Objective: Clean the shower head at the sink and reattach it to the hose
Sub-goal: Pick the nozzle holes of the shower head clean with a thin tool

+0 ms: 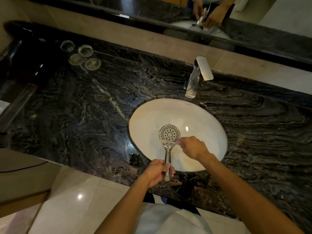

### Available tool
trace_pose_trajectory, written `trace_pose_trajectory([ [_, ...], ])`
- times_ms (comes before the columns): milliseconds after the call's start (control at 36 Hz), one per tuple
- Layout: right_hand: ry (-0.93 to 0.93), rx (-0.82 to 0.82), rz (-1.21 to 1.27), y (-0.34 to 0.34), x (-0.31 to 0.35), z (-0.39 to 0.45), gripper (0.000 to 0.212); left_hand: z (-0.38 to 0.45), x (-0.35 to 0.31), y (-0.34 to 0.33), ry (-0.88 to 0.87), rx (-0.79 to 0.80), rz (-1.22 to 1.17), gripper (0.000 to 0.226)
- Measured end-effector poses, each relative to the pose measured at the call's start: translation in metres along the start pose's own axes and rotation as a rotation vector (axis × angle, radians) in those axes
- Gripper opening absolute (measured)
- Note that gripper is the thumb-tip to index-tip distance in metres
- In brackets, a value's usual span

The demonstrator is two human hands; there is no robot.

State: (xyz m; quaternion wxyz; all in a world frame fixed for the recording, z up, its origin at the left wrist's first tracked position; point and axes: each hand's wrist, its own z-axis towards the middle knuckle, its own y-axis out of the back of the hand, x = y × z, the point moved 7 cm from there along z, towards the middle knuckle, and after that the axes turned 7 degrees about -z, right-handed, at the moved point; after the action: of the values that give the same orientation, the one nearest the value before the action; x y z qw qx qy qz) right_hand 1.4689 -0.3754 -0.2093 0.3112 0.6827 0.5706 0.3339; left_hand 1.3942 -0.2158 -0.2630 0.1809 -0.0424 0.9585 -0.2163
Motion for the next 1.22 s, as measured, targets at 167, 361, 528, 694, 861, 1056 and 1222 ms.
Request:
trace_pose_trajectory([
  [167, -0.146, -0.177, 0.081, 0.033, -0.027, 0.010, 0.035, 0.000, 0.000, 0.003, 0.006, 0.028, 0.030, 0.032],
  [361, 0.015, 0.026, 0.067, -0.011, -0.009, -0.008, 0.037, -0.002, 0.003, -0.001, 0.008, 0.061, -0.044, 0.020],
  [528, -0.069, -0.098, 0.064, 0.008, -0.018, 0.001, 0.035, -0.003, 0.000, 0.000, -0.005, 0.045, -0.007, 0.019],
  [694, -0.128, -0.154, 0.113, 0.021, -0.017, 0.003, 0.031, -0.005, 0.005, 0.001, 0.003, 0.043, 0.003, 0.014],
  [861, 0.008, 0.046, -0.052, -0.001, 0.010, 0.002, 0.030, -0.005, 0.009, 0.004, 0.018, 0.045, -0.039, 0.013],
  [1056, -0.143, -0.166, -0.030, 0.039, -0.001, 0.005, 0.033, -0.007, 0.010, 0.003, 0.013, 0.044, -0.004, 0.012],
  [1222, -0.042, 0.007, -0.051, 0.009, 0.003, 0.000, 0.031, -0.006, 0.010, 0.001, 0.018, 0.021, -0.005, 0.010],
])
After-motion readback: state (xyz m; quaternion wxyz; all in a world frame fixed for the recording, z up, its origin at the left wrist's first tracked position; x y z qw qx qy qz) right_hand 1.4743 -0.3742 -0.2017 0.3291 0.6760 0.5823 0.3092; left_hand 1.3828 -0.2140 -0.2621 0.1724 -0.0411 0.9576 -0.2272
